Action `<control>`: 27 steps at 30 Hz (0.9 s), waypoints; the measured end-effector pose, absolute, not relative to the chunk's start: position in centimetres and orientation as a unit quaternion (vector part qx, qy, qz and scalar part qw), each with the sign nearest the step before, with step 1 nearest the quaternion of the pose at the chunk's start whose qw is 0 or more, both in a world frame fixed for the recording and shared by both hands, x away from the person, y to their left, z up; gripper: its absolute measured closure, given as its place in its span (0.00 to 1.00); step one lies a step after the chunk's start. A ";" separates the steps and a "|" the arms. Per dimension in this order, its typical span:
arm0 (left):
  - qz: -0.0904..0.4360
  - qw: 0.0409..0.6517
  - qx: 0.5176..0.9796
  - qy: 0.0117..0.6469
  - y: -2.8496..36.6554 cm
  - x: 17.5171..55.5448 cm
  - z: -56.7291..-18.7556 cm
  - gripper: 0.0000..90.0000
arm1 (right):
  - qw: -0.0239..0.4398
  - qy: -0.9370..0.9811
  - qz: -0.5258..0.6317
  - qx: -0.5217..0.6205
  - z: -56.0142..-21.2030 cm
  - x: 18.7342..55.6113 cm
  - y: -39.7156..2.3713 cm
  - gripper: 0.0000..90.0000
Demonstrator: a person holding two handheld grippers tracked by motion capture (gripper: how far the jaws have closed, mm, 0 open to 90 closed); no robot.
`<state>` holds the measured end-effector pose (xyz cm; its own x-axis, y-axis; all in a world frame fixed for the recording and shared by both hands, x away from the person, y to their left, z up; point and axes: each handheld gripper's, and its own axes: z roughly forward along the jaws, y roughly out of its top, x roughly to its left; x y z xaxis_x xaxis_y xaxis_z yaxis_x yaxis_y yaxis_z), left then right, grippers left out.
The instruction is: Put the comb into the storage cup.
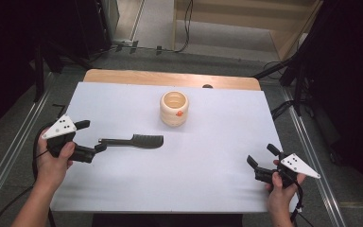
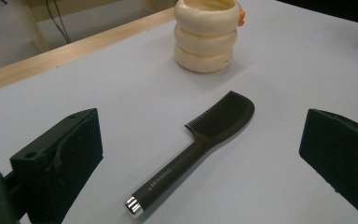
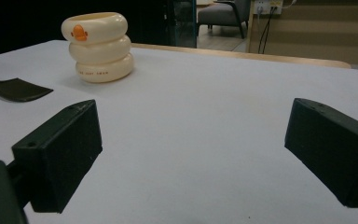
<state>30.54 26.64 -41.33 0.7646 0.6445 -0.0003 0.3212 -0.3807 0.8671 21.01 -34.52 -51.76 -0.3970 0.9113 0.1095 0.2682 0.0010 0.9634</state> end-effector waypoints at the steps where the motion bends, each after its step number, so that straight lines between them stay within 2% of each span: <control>1: 0.169 0.468 0.816 0.293 26.6 30.9 -41.2 0.00 | 0.300 0.641 0.536 0.460 -51.8 21.0 -34.5 0.02; 8: 0.154 0.416 0.857 0.263 25.5 32.8 -40.8 0.00 | 0.300 0.643 0.535 0.459 -51.8 21.0 -34.4 0.02; 20: 0.130 0.251 0.939 0.197 22.6 35.7 -42.1 0.04 | 0.298 0.647 0.533 0.456 -51.8 21.1 -34.4 0.03; 27: 0.104 0.215 0.955 0.178 21.7 37.0 -42.7 0.06 | 0.298 0.648 0.533 0.455 -51.8 21.1 -34.4 0.03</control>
